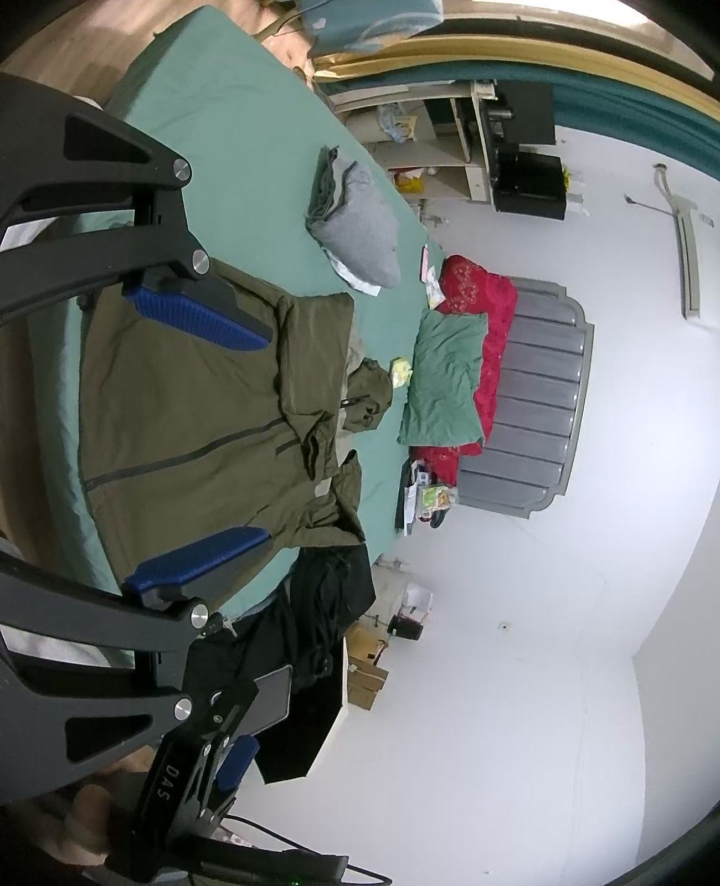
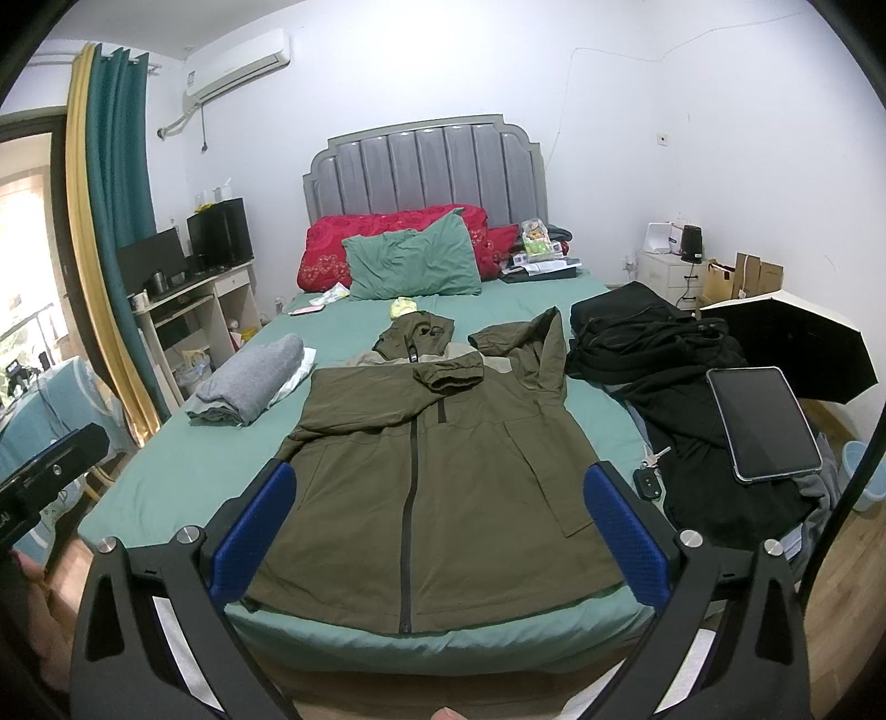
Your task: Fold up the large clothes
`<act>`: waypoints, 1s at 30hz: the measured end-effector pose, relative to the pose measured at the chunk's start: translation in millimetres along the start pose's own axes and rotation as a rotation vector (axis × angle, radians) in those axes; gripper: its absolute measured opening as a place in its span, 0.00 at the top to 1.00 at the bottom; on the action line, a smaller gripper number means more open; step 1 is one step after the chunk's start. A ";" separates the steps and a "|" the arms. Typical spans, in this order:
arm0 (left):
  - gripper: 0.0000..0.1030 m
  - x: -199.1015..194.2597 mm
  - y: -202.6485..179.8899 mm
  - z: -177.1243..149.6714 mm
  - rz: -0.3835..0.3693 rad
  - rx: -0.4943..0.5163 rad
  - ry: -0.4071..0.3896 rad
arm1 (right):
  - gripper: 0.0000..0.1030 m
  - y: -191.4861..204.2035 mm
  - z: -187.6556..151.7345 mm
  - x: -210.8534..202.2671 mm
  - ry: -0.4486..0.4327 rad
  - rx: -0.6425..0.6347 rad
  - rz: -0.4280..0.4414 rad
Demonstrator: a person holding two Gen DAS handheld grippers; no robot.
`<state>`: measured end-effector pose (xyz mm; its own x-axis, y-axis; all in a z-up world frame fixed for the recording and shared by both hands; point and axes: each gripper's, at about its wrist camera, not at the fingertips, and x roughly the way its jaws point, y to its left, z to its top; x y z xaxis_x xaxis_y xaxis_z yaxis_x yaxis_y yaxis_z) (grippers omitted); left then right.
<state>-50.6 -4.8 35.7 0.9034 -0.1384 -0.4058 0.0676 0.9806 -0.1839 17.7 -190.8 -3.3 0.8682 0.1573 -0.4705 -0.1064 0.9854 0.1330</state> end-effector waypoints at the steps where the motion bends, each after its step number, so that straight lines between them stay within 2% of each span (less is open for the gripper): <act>1: 0.33 -0.2 0.4 -0.1 0.000 0.000 -0.001 | 0.01 0.5 -0.8 1.0 -0.002 -0.001 0.000; 21: 0.33 8.0 1.5 8.7 -0.019 0.011 0.006 | 0.01 -5.8 3.5 2.2 0.016 0.003 -0.001; 25: 0.33 40.6 7.8 12.6 -0.044 0.022 0.038 | 0.01 -17.4 8.0 22.3 0.039 -0.010 -0.001; 30: 0.33 123.9 22.8 16.0 -0.068 0.045 0.129 | 0.03 -51.1 4.7 92.2 0.132 -0.017 0.004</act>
<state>69.6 2.6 -4.5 0.8346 -0.2186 -0.5056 0.1483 0.9732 -0.1758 105.5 -226.9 -49.4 0.7964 0.1677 -0.5810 -0.1192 0.9855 0.1211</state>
